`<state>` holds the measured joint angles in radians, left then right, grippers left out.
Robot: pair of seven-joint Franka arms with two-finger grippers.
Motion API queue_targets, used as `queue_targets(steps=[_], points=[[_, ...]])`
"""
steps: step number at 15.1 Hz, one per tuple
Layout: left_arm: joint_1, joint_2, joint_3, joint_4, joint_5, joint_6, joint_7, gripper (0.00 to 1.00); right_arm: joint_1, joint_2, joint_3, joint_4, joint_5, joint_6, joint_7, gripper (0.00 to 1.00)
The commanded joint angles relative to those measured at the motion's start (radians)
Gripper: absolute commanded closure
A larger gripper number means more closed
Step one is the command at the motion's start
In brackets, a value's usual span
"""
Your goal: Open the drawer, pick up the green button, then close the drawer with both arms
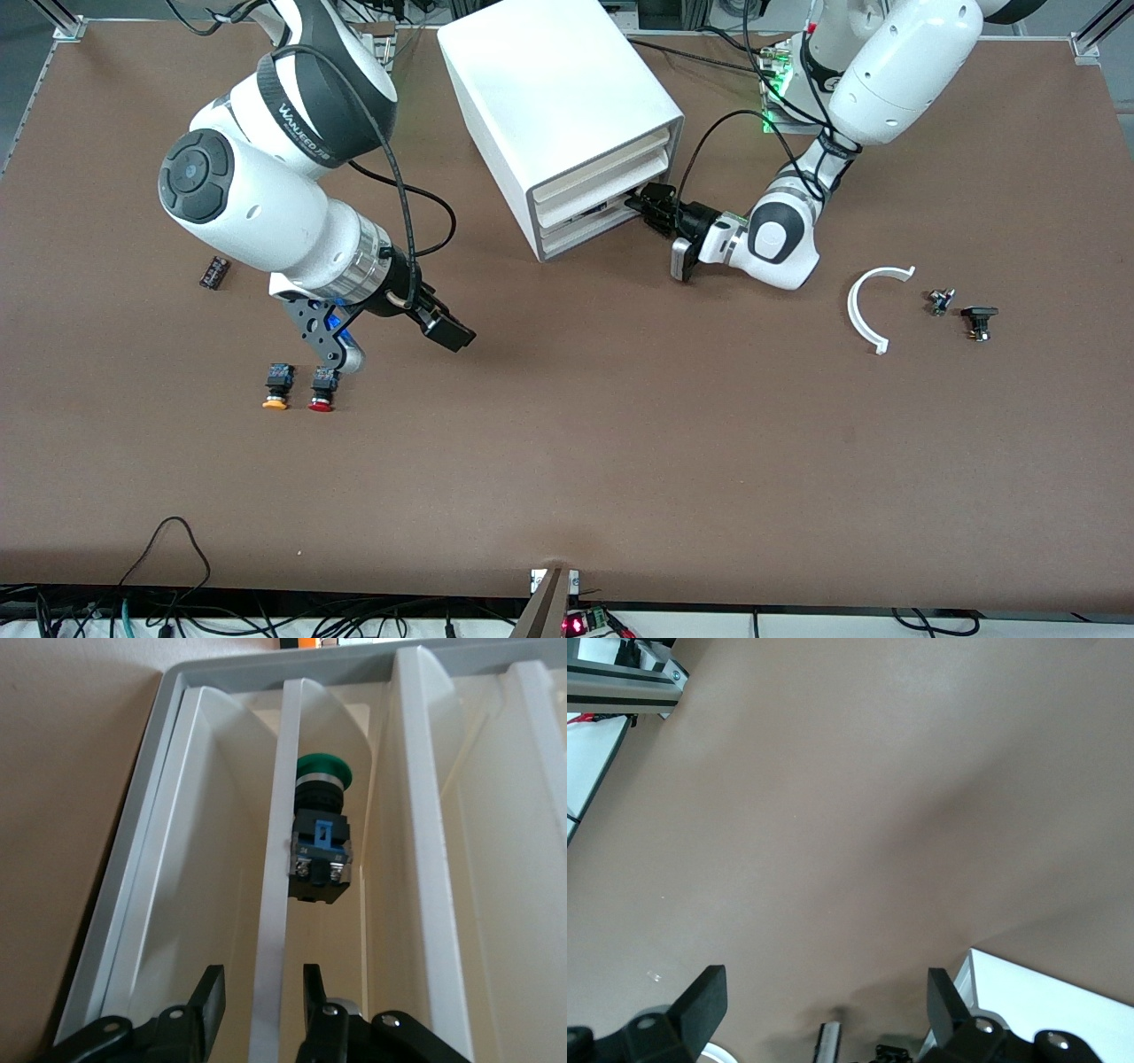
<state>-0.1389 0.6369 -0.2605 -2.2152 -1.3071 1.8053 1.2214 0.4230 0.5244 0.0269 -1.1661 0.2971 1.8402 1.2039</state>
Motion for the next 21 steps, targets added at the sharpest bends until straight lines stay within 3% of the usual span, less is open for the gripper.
queue_targets(steps=[1, 9, 16, 20, 21], points=[[-0.016, -0.011, 0.003, -0.02, -0.035, 0.016, 0.033, 1.0, 0.016, 0.054, -0.002, 0.084, 0.028, 0.001, 0.074, 0.0], [0.048, -0.016, 0.02, 0.031, 0.009, 0.008, 0.009, 1.0, 0.074, 0.081, -0.004, 0.103, 0.027, 0.076, 0.219, 0.0], [0.127, 0.024, 0.075, 0.248, 0.262, 0.006, -0.183, 1.0, 0.137, 0.109, -0.005, 0.108, 0.024, 0.143, 0.322, 0.0], [0.154, 0.066, 0.076, 0.315, 0.304, 0.006, -0.209, 1.0, 0.201, 0.14, -0.013, 0.109, 0.01, 0.186, 0.39, 0.0], [0.154, 0.064, 0.076, 0.316, 0.304, 0.005, -0.209, 0.71, 0.215, 0.147, -0.013, 0.109, -0.001, 0.198, 0.407, 0.0]])
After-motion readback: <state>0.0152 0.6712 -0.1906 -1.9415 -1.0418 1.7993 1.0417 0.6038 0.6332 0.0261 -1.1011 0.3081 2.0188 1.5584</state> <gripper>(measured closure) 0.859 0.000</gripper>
